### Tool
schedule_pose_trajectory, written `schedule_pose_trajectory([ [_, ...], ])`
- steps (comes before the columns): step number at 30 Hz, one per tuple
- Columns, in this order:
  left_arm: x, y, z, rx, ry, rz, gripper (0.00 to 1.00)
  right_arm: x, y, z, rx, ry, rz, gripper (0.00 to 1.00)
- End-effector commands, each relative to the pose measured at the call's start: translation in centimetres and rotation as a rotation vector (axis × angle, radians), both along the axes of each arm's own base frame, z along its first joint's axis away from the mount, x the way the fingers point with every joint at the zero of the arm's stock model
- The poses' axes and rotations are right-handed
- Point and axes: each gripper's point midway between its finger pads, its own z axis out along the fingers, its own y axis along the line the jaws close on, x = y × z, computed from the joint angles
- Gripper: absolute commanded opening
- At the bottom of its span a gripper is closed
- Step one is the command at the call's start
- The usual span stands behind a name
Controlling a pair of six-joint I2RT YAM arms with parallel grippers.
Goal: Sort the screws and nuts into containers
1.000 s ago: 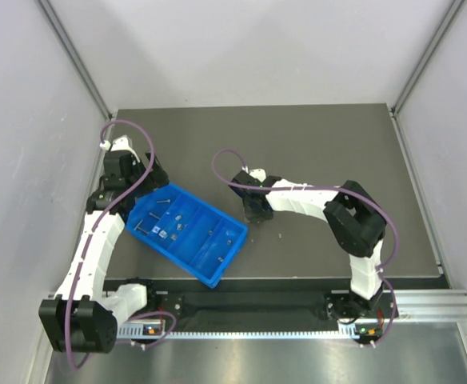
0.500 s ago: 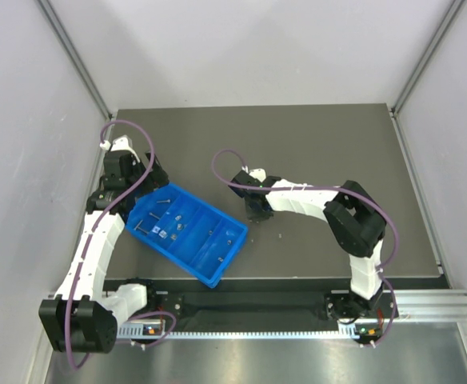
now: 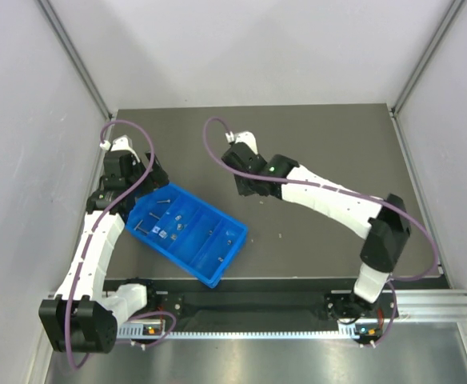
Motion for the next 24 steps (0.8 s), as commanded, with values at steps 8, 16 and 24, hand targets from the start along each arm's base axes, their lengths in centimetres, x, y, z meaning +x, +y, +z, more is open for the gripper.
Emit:
schedule_pose_trajectory([
  [8,0.6,0.0,1.3,0.003,-0.061,0.002,0.97,-10.7,6.1,2.9,-0.03,-0.038,0.334,0.06],
  [16,0.5,0.0,1.5,0.0,-0.069,0.0,0.97,-12.9,6.8,-1.8,-0.057,0.028,0.367,0.09],
  [24,0.5,-0.1,1.6,-0.002,-0.072,-0.004,0.97,-12.9,8.2,-3.5,-0.048,0.045,0.383,0.11],
])
